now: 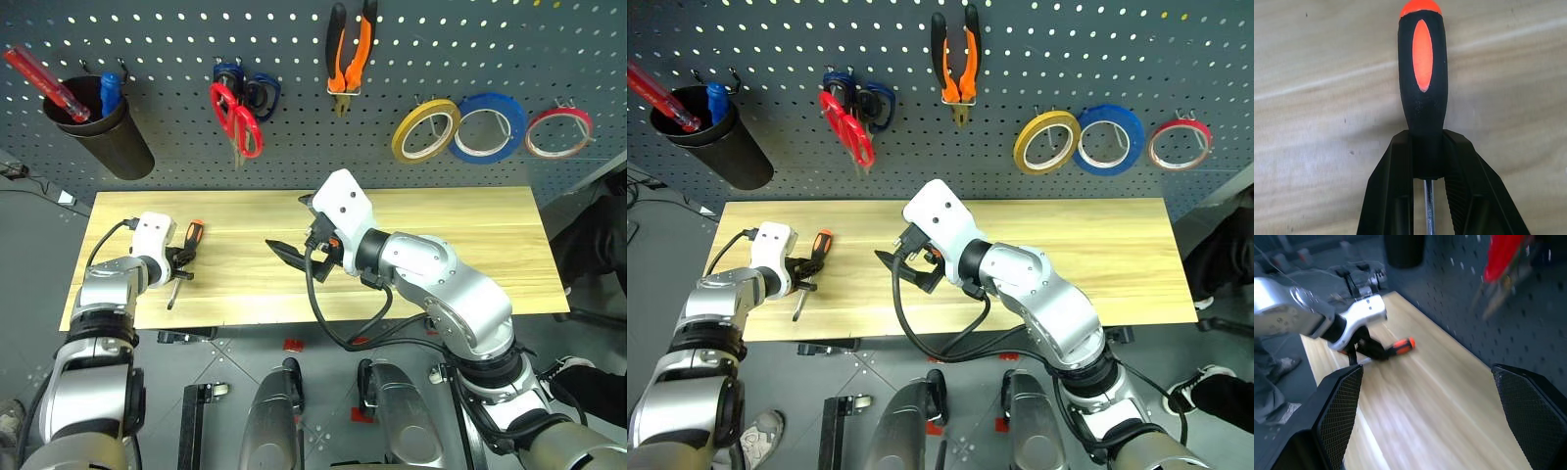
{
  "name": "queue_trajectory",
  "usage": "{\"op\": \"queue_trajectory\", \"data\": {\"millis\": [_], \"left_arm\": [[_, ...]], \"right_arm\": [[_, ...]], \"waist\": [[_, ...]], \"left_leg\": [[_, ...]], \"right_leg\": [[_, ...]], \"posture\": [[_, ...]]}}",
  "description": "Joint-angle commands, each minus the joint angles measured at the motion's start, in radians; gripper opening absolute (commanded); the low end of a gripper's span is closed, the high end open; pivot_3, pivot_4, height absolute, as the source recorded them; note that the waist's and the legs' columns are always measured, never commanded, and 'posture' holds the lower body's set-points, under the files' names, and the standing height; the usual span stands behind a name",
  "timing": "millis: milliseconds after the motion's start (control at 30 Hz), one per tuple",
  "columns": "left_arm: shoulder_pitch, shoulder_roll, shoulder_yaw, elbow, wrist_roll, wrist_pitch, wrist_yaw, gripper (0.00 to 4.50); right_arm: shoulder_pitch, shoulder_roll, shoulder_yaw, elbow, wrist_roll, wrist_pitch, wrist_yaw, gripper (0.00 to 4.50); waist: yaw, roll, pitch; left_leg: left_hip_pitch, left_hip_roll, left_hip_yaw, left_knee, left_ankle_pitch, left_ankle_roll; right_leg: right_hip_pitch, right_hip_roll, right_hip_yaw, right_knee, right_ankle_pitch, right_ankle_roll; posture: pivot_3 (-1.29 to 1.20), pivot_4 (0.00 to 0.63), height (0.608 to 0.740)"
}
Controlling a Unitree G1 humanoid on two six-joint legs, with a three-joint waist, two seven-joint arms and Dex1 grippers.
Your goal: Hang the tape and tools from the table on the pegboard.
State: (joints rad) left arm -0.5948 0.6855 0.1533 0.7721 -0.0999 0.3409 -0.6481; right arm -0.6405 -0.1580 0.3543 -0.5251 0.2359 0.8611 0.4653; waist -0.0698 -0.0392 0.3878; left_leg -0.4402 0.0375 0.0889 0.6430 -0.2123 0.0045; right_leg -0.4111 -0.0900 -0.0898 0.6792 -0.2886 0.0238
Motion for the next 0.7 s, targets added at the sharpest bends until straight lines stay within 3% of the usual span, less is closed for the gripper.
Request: {"op": "queue_trajectory", "data": {"millis": [33,200,367,567,700], "left_arm": [[0.111,0.048,0.059,-0.224,-0.066,0.0,-0.064,0.52],[0.27,0.062,0.142,-0.56,-0.164,0.017,-0.101,0.52],[0.26,0.05,0.323,-0.936,-0.456,0.197,-0.075,0.52],[0.15,0.137,0.447,-1.066,-0.689,0.357,-0.044,0.52],[-0.001,0.162,0.47,-1.007,-0.723,0.344,0.036,0.52]], "right_arm": [[0.006,-0.027,-0.013,-0.052,0.07,-0.095,0.105,4.5],[-0.015,-0.043,-0.013,-0.009,0.069,-0.137,0.12,4.5],[-0.014,-0.073,-0.041,0.011,0.071,-0.181,0.132,4.5],[-0.03,-0.093,-0.048,0.061,0.065,-0.235,0.156,4.5],[-0.063,-0.081,-0.051,0.091,0.061,-0.266,0.154,4.5]], "waist": [[-0.002,-0.001,-0.001],[-0.01,-0.004,-0.003],[0.001,-0.013,-0.01],[0.01,-0.013,-0.048],[0.015,-0.016,-0.057]], "left_leg": [[0.0,0.0,0.0,0.0,0.0,0.0],[0.0,0.001,-0.003,0.001,0.0,-0.001],[-0.004,0.001,-0.007,0.002,0.001,-0.002],[-0.005,0.0,-0.007,0.002,0.001,-0.003],[-0.005,0.0,-0.009,0.003,0.003,-0.004]], "right_leg": [[0.0,0.0,0.0,0.0,0.0,0.0],[0.001,0.0,0.0,0.0,0.0,0.0],[0.001,0.0,-0.003,0.0,0.0,0.0],[0.001,0.0,-0.004,-0.001,0.0,0.0],[0.002,0.001,-0.005,0.001,0.0,0.0]], "posture": [[-0.19,0.341,0.74],[-0.18,0.303,0.74],[-0.14,0.247,0.74],[-0.1,0.207,0.74],[-0.1,0.194,0.74]]}}
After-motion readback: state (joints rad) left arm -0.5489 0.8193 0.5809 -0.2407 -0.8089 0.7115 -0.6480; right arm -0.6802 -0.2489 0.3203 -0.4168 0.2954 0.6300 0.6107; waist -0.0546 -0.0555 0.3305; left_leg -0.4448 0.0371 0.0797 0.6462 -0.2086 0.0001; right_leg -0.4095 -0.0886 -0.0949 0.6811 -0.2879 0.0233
